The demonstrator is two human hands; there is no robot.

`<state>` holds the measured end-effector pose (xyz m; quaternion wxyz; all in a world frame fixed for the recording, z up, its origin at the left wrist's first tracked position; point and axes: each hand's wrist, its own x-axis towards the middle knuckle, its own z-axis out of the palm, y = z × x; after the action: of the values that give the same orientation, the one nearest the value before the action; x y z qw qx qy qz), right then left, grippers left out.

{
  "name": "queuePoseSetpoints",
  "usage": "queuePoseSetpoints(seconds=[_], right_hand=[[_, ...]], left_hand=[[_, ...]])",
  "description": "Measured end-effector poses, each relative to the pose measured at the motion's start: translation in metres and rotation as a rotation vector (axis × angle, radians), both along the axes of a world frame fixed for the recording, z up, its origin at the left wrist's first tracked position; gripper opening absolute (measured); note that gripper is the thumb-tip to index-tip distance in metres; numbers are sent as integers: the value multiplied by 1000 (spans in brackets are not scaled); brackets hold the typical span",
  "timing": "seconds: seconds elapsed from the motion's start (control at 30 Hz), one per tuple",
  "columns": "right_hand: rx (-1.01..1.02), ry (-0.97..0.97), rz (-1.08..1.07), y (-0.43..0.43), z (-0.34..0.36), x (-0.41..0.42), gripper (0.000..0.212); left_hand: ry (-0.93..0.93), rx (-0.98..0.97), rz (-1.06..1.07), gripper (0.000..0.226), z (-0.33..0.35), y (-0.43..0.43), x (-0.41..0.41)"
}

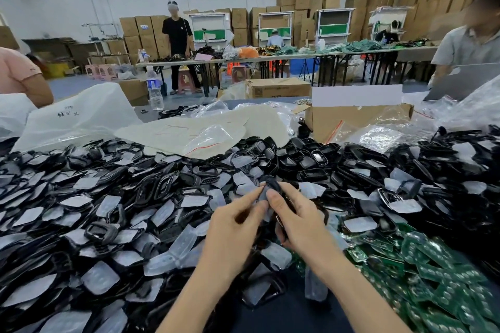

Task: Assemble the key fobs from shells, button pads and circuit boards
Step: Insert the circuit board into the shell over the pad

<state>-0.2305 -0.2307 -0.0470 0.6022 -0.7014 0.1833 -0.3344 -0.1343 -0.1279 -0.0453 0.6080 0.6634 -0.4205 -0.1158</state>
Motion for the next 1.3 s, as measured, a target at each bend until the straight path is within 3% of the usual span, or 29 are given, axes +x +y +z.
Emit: queuePoseSetpoints(seconds=[0.17,0.3,0.63,0.8,1.07,1.17,1.3], right_hand=[[-89,-12,-11,0,2,3,16],[-64,-25,-2,2,5,3,18],[-180,38,-69,-9,-5,-3,15],[-217,102,-31,-11,-6,-7,15],[-181,90,-6,-10,-8,-6,21],[-182,90,-14,-11,-4,-5,27],[-187,95,10,-10,-7,-3,17]], left_hand=[[122,-108,0,29,-6,-2,0],[106,-133,-10,34,1,-1,-5],[-33,75,-119,52,-1,-3,-7],[-88,157,-132,35,-5,-1,-1],[-69,196,-238,56,-4,5,2],[-26,189,-222,49,-1,6,2],[-6,153,-169,33,-7,2,3]])
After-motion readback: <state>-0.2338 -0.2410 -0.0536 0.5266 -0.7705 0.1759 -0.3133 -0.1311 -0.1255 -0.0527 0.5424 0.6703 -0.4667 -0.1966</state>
